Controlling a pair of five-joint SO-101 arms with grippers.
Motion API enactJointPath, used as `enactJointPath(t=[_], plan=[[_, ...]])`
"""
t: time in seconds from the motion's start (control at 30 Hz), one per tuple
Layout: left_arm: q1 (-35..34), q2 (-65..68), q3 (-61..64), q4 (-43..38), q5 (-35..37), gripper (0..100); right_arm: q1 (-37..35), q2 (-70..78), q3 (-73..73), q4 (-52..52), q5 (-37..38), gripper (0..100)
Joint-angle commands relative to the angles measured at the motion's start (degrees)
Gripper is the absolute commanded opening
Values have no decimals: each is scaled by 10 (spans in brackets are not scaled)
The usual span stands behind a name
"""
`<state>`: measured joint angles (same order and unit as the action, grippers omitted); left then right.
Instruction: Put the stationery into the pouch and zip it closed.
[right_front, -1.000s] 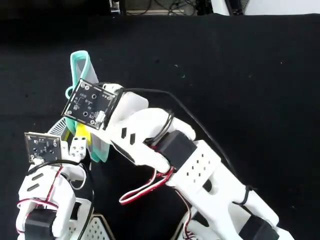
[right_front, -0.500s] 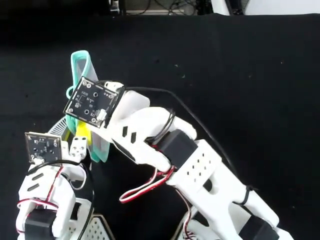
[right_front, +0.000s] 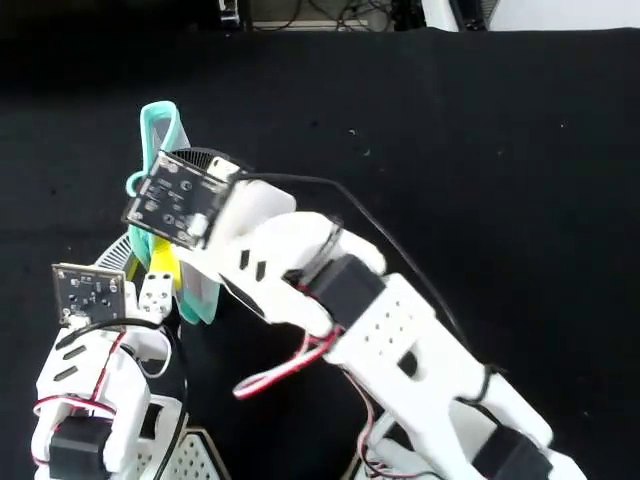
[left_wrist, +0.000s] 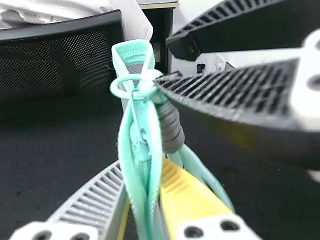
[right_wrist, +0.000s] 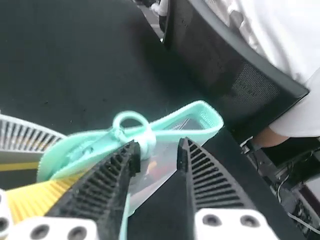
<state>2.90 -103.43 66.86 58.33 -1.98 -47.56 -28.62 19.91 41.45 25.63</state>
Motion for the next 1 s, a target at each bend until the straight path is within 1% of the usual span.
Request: enactJointPath(t=[0.0, 0.13, 0.27, 0.47, 0.7, 0.8, 0.97], plan=[[12, 1, -17, 6, -8, 30, 5, 40, -18, -4, 0, 141], [12, 1, -17, 9, -8, 30, 5, 43, -21, -4, 0, 125], [12, 1, -17, 9, -8, 30, 5, 43, -22, -9, 2, 11], [12, 1, -17, 9, -8, 30, 12, 43, -27, -9, 2, 12], [12, 1, -17, 9, -9, 30, 80, 43, -24, -40, -4, 12], [12, 1, -17, 9, -9, 30, 78, 43, -25, -37, -4, 12], [12, 1, -17, 9, -9, 30, 47, 43, -27, -15, 1, 15]])
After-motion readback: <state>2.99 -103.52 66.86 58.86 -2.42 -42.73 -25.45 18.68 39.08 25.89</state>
